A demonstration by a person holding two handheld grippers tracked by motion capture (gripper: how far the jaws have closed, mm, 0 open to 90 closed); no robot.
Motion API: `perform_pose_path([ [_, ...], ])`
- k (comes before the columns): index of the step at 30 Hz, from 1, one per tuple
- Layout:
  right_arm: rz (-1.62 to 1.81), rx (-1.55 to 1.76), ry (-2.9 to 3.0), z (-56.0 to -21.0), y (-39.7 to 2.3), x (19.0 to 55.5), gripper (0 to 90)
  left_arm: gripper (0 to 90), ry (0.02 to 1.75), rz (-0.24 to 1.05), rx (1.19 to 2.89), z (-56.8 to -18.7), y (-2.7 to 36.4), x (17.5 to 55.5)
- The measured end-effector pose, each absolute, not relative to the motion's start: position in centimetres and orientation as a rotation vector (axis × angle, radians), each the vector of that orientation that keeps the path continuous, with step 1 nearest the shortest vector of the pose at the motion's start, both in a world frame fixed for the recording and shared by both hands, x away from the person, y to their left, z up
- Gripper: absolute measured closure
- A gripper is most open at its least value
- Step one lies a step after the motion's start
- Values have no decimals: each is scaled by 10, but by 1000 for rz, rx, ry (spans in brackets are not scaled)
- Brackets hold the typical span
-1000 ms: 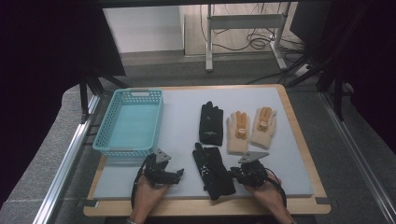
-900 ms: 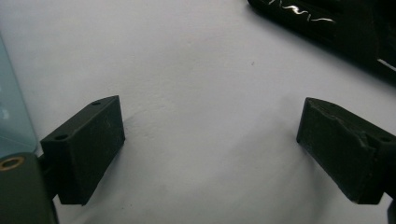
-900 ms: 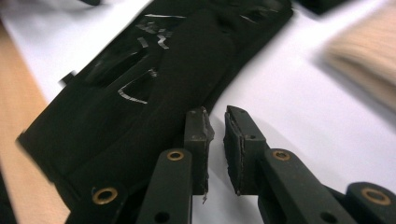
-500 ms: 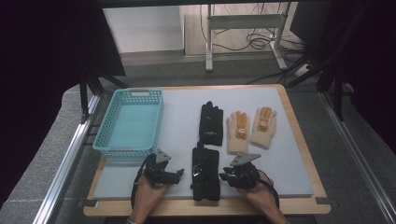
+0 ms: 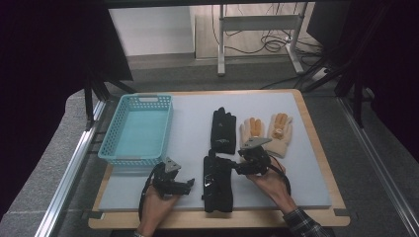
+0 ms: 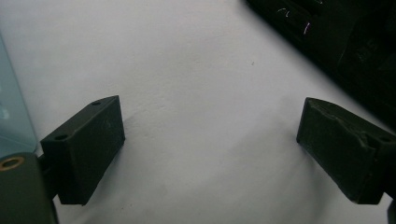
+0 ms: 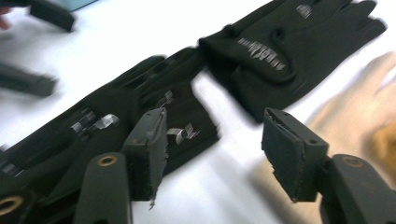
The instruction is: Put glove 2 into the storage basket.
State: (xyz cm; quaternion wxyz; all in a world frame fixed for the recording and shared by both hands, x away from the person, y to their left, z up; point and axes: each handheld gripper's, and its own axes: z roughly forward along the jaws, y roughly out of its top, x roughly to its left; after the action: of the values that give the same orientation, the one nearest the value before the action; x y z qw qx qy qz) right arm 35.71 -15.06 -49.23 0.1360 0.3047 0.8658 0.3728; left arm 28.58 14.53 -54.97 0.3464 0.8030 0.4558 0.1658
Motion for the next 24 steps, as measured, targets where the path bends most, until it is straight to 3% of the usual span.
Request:
perform_pose_path([
  [11,1059,962,2479,-495,-133,408,323,78,1183,428,2084,-550,145,286],
  [24,1002,1012,2462,-496,-118,457,321,78,1181,428,2086,-550,146,286],
])
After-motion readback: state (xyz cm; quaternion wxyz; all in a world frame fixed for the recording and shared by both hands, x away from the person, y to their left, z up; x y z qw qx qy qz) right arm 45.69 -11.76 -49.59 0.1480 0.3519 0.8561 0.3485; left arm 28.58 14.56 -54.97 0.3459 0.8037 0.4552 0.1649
